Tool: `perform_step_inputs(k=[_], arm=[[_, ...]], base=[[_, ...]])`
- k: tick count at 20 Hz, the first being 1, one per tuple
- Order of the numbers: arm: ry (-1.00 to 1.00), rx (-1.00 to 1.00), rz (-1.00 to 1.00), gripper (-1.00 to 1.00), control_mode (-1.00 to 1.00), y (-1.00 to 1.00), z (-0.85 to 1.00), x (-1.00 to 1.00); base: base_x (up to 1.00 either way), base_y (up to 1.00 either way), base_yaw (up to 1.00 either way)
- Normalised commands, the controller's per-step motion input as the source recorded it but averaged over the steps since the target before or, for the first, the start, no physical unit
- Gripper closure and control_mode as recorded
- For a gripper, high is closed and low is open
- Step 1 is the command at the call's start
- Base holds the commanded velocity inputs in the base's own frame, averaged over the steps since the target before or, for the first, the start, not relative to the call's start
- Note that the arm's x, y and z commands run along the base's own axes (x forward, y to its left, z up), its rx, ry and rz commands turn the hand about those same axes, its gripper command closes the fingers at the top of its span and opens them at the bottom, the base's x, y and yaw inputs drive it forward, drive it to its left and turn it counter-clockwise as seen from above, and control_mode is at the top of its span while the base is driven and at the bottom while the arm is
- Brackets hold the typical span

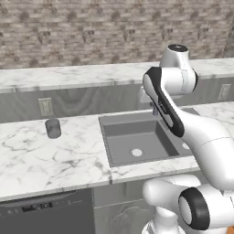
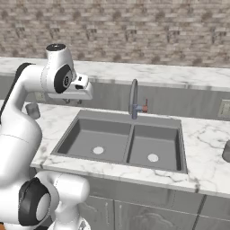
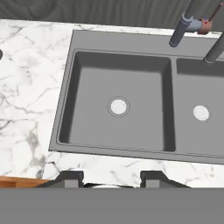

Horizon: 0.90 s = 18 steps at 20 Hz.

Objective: Place the glass cup in the left basin and the glass cup in the right basin of the sink.

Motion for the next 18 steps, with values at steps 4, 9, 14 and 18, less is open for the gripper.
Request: perform_step_inputs(k=[4, 9, 14, 18], arm=[[0.0, 0.0, 0.0, -1.0, 1.0, 0.0, 0.0, 0.0], [0.0, 0.0, 0.0, -1.0, 1.0, 0.0, 0.0, 0.0], [0.0, 0.0, 0.0, -1.0, 1.0, 0.0, 0.0, 0.0], [0.0, 0.0, 0.0, -1.0, 1.0, 0.0, 0.0, 0.0]], base=[[0.0, 0.0, 0.0], [0.0, 0.0, 0.0], [-0.12, 0.04, 0.01], [-0.19, 0.22, 0.0]])
